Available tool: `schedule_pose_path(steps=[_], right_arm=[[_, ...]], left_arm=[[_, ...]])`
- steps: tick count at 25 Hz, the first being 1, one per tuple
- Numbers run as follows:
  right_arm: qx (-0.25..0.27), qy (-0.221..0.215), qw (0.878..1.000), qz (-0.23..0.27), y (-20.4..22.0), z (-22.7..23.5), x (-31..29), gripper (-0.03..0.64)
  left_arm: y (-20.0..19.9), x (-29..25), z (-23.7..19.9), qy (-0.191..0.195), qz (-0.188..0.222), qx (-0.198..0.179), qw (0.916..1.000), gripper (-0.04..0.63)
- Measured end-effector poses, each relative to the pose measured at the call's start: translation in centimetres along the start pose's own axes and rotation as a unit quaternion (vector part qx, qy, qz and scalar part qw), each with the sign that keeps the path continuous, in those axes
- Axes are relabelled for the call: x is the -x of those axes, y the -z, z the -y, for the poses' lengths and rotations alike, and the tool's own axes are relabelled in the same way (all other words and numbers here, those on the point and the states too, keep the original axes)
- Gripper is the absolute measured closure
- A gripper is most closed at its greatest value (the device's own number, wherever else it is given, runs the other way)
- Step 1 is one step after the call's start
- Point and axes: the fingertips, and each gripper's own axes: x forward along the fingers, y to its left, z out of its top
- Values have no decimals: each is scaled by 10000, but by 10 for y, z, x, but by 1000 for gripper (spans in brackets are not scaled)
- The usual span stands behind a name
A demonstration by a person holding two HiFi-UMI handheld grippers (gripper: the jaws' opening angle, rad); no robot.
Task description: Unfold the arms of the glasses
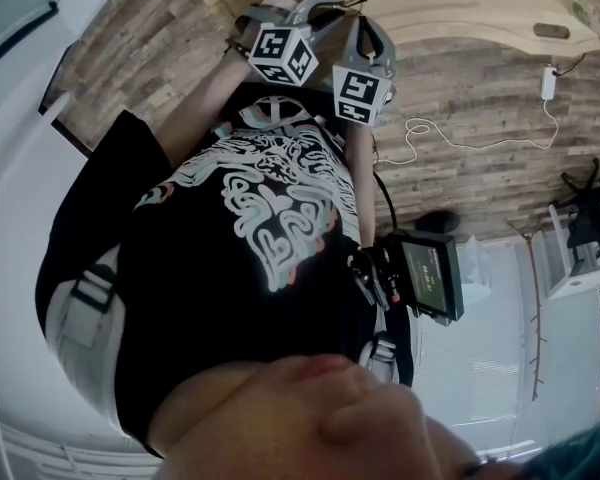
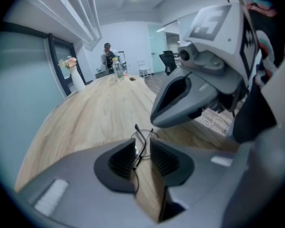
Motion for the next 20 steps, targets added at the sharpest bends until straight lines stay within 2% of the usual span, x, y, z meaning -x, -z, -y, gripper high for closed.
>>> schedule_pose_path(steps=[5, 11, 14, 17, 20], right_arm=[[146, -72, 9998, -134, 3, -5, -3, 617], [533, -150, 9981, -281, 2, -9, -7, 617], [674, -175, 9969, -358, 3, -11, -10, 617], [750, -159, 9961, -432, 5, -10, -12, 617], [867, -130, 9951, -465, 8, -9, -12, 617]], left_arm=[[-1, -5, -3, 103, -173, -200, 9996, 535], [-4, -8, -9, -34, -315, -651, 9974, 538], [-5, -10, -10, -22, -349, -729, 9967, 543], [-3, -11, -11, -16, -431, -844, 9955, 589], [-2, -13, -10, 16, -448, -848, 9954, 589]])
